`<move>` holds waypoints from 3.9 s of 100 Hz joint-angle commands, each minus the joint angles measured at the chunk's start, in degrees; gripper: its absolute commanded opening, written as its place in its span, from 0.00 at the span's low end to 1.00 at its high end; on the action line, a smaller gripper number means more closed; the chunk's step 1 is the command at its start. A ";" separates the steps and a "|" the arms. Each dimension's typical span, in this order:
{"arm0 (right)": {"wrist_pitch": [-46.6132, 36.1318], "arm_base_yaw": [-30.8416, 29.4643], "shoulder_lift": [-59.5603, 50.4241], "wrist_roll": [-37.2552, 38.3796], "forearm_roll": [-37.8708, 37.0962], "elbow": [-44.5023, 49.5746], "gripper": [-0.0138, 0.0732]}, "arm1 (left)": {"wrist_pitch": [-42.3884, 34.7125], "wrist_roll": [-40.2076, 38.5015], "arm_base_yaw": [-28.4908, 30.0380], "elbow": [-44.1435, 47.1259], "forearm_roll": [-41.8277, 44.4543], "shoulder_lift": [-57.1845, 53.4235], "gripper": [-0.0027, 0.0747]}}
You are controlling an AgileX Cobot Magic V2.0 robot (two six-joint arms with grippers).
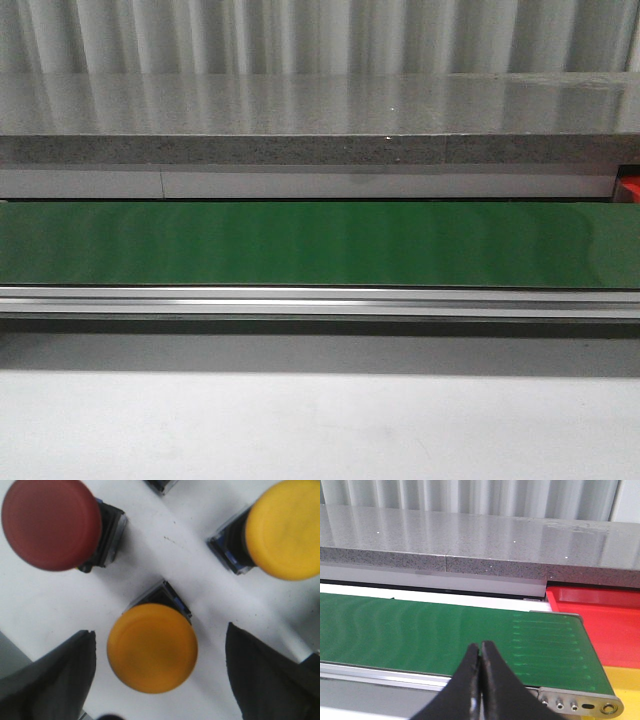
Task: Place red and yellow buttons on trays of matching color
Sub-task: 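Close the left gripper on the yellow button and lift it, then lower the yellow button onto the green belt and open the left gripper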
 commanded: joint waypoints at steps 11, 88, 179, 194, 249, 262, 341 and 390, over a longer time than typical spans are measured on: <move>-4.35 -0.01 0.44 0.18 -0.46 -1.11 0.09 | -2.96 -0.10 3.23 -1.60 -0.04 0.26 0.70; -4.35 -0.01 0.44 0.18 -0.46 -1.11 0.09 | 3.63 6.95 -3.73 -1.60 -0.84 -14.90 0.01; -4.35 -0.01 0.44 0.18 -0.46 -1.11 0.09 | 20.78 19.64 -24.11 -35.36 -0.37 4.92 0.01; -4.35 -0.01 0.44 0.18 -0.46 -1.11 0.09 | 21.74 21.93 -24.11 -35.78 -1.48 7.32 0.01; -4.35 -0.01 0.44 0.18 -0.46 -1.11 0.09 | 23.14 24.13 -24.11 -35.78 -3.91 10.44 0.22; -4.35 -0.01 0.44 0.18 -0.46 -1.11 0.09 | 23.62 25.68 -24.11 -35.78 -6.35 10.44 0.64; -4.35 -0.01 0.44 0.18 -0.46 -1.11 0.09 | 19.27 19.09 -19.55 -26.28 -5.78 -10.25 0.91; -4.35 -0.01 0.44 0.18 -0.46 -1.11 0.09 | 5.42 4.67 -2.82 7.25 7.11 -22.64 0.91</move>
